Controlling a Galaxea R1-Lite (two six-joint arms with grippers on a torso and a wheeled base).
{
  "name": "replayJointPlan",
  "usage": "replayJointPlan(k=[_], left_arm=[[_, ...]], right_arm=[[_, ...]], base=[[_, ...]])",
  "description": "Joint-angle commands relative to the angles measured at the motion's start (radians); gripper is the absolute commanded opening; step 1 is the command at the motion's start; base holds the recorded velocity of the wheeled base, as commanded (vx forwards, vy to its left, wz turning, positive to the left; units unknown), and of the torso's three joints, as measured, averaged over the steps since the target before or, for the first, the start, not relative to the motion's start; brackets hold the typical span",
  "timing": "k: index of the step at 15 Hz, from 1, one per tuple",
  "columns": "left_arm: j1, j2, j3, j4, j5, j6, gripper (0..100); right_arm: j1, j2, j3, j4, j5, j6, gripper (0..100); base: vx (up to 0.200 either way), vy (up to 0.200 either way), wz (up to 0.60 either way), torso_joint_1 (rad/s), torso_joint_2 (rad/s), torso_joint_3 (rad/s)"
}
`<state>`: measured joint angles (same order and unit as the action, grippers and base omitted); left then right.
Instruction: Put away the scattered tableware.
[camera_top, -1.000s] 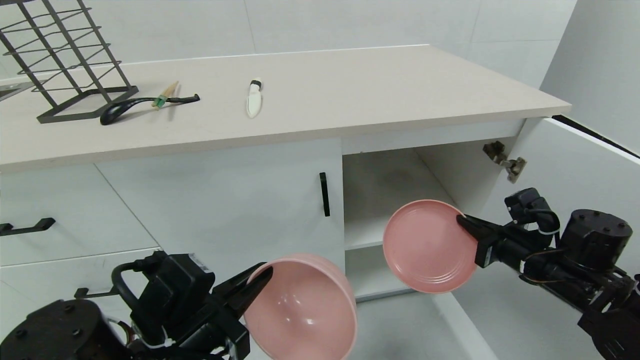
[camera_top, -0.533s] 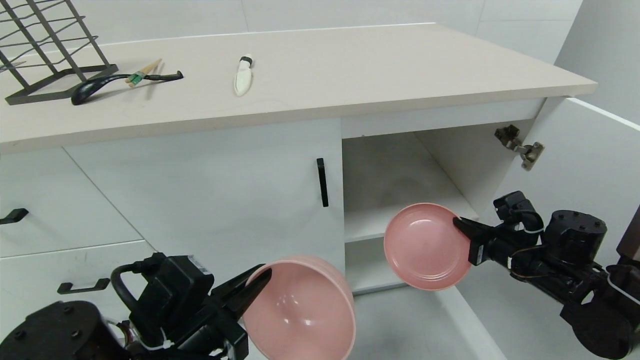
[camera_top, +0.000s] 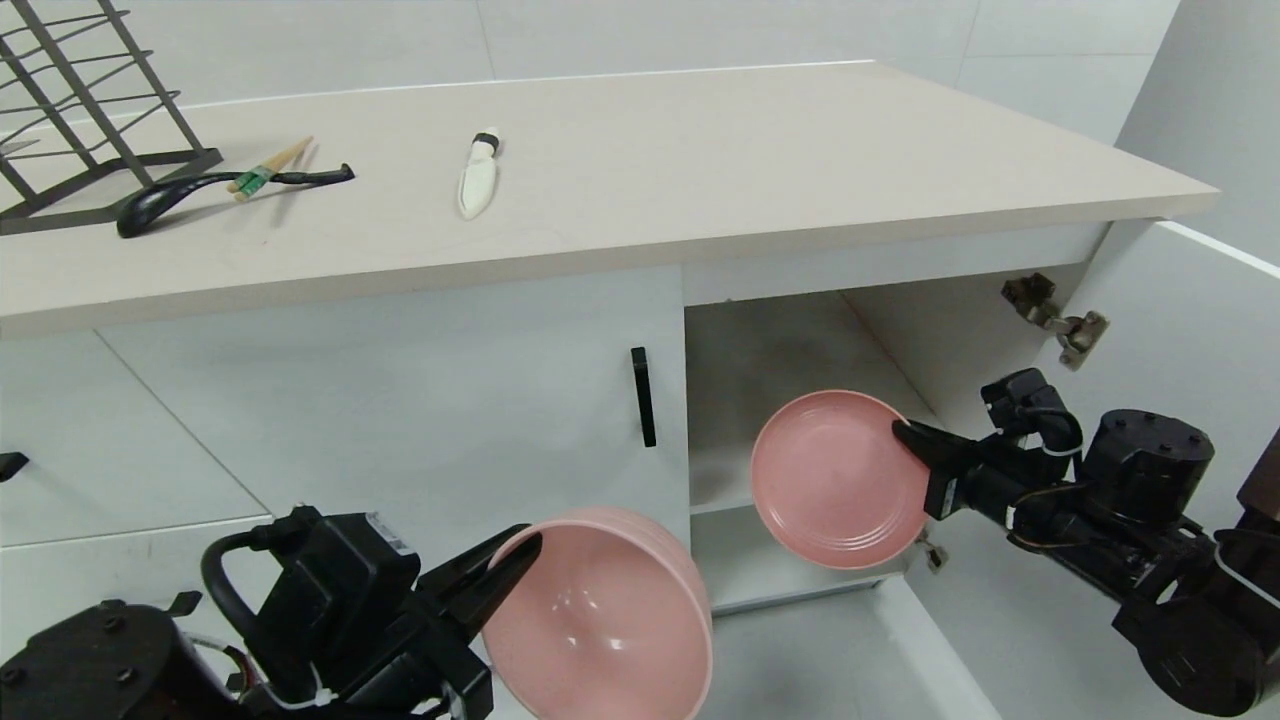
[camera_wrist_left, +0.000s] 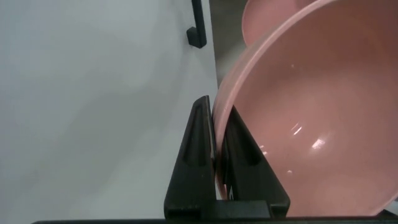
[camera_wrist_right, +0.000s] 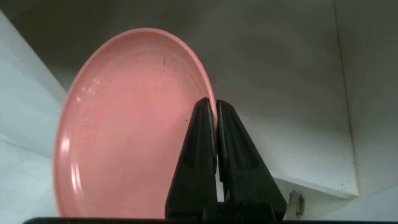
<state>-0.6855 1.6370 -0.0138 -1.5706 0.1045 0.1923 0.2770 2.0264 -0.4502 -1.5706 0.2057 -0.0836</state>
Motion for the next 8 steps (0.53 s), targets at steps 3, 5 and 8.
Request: replayJointPlan(k=[3, 5, 8], left_arm=[[-0.003, -0.023, 0.012, 0.000, 0.000, 0.001, 0], [-0.020, -0.032, 0.012, 0.000, 0.000, 0.002, 0], [-0.020, -0.025, 0.014, 0.000, 0.000, 0.016, 0]], right_arm=[[0.016, -0.003, -0.004, 0.000, 0.000, 0.002, 0], [0.016, 0.009, -0.008, 0.000, 0.000, 0.018, 0], [0.013, 0.026, -0.031, 0.000, -0.003, 0.036, 0]], base=[[0.200, 0.000, 0.00, 0.001, 0.00, 0.002], [0.200, 0.000, 0.00, -0.002, 0.00, 0.009], [0.000, 0.000, 0.00, 0.000, 0.00, 0.000]])
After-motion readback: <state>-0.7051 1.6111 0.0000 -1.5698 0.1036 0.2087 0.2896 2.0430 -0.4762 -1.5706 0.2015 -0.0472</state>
